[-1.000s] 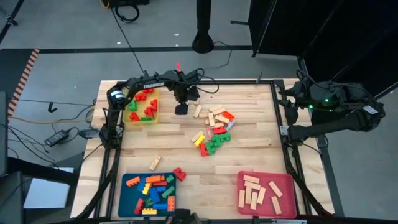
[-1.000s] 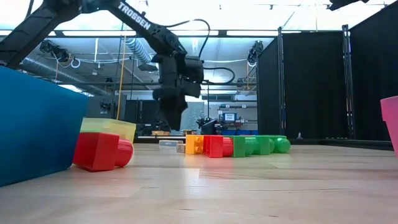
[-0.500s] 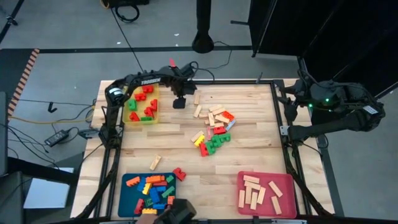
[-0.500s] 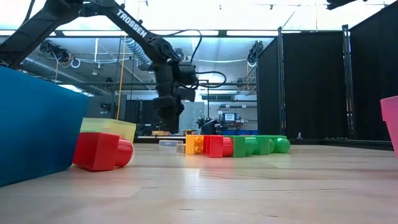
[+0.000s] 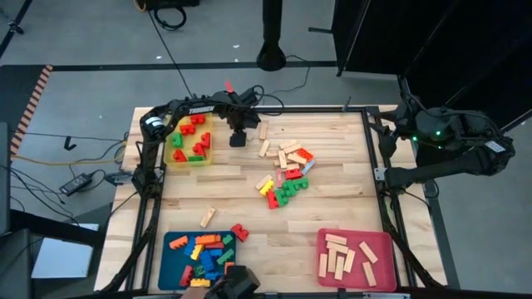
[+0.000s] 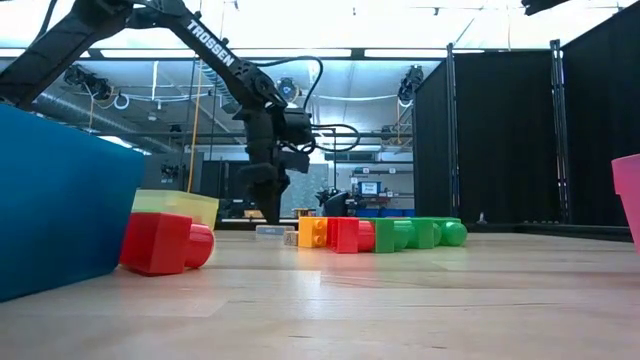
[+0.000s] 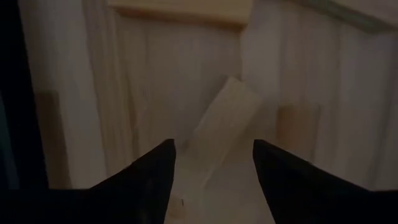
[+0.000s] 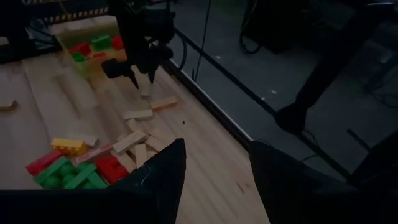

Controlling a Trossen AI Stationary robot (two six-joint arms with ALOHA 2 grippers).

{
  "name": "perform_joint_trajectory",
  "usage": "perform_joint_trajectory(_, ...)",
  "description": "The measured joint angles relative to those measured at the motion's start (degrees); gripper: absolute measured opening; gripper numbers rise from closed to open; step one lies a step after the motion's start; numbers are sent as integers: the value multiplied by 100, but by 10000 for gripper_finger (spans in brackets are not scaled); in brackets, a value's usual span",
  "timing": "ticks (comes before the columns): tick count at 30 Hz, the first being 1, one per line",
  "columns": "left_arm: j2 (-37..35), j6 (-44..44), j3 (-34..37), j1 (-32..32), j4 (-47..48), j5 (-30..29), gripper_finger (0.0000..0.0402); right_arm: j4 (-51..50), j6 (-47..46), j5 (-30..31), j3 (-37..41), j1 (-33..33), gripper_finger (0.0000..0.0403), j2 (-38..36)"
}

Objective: Sort blocks by size
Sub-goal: Put the wooden block into the red bin

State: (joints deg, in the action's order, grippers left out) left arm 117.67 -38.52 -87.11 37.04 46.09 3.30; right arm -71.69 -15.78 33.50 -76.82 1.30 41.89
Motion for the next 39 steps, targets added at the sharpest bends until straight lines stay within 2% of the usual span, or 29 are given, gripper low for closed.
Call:
perform_joint_trajectory(6,2,376,-135,-121,339,-268,182,495,-66,132,0,0,192,1)
perform_joint_trajectory(8,-6,784,-398,-185,621,-70,169,1026,14,313,-2,2,192,60)
perform_joint_trajectory(10,-141,1185,-698,-221,919,463,159,1496,342,370,-4,14,192,175)
perform_joint_trajectory(14,-952,1916,-1263,-255,876,1382,147,1963,1028,347,-4,98,192,608)
perform_joint_trajectory(18,-2136,2518,-1553,-302,628,1489,145,2264,1238,-16,-4,344,192,1251)
perform_joint_trajectory(21,-3169,2960,-1569,-417,295,1198,145,2877,1278,-822,-2,580,192,1854)
perform_joint_trajectory(26,-4540,3439,-1576,-952,130,-51,145,4383,1615,-2109,0,802,192,3001)
perform_joint_trajectory(30,-5235,3794,-1572,-1469,214,-882,144,5284,1879,-2419,2,813,192,3761)
perform_joint_trajectory(33,-5659,3854,-1572,-1693,229,-1069,144,5669,1626,-2557,2,834,189,4070)
perform_joint_trajectory(39,-6342,3593,-1497,-1885,531,-1134,144,6309,360,-3213,2,972,181,4576)
